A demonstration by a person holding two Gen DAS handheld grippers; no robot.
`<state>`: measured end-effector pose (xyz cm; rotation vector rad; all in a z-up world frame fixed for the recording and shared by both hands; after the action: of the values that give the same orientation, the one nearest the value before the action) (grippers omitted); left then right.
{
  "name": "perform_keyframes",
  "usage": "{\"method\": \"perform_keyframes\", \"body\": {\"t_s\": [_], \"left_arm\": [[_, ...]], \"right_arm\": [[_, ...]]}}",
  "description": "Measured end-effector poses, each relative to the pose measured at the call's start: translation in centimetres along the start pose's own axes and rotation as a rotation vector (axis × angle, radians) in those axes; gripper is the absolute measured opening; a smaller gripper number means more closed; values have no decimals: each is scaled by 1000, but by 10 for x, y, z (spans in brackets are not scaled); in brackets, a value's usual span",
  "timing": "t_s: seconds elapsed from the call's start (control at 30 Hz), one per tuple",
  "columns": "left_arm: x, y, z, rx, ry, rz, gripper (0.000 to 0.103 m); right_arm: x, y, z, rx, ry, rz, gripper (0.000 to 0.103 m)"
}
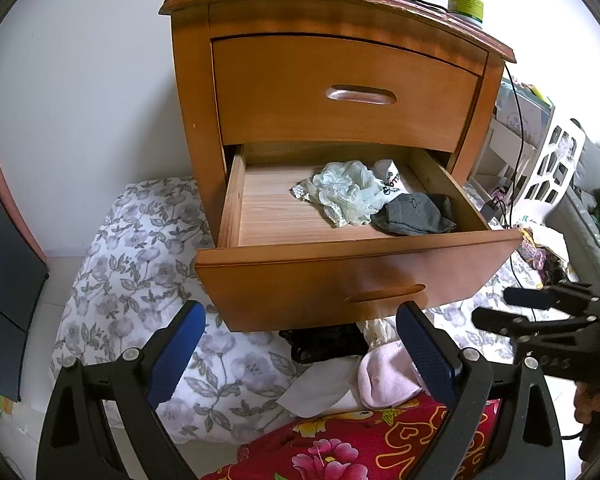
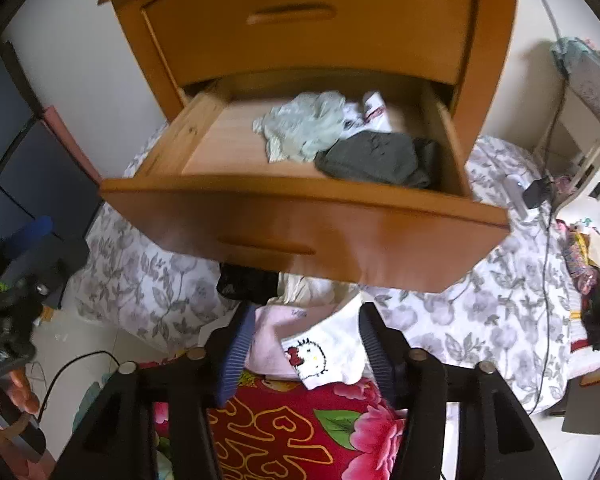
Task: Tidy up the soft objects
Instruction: 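Lower the Hello Kitty sock onto the garment pile and open the right gripper, then withdraw the right gripper from the Hello Kitty sock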
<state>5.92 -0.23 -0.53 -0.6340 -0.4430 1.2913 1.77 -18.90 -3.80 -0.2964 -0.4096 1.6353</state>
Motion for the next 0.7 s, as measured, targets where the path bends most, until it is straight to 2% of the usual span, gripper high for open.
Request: {"method": "perform_keyframes", "body": {"t_s": [0.4,0.5,0.7], "left_arm": [[1,0,-1,1,-10,4,96],[4,0,-2,3,-14,18,96],[6,0,-5,4,-26,37,96]], "right_arm": [[-19,1,5,-14,47,-51,98],[-22,1,6,-24,61,-55,103],[-29,-1,8,-39,78,-70,103]]}}
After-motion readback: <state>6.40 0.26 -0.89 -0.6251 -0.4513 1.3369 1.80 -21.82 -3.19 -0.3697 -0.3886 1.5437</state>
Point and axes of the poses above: each gripper's, at about its wrist camera, not at the fingertips, and z roughly against the way its jaws point, x to its left, y to its underside, the point moved 7 cm from there along -z, roughly the way its jaws point, and after that the axes turned 3 degrees about y, right-handed, at the moved point
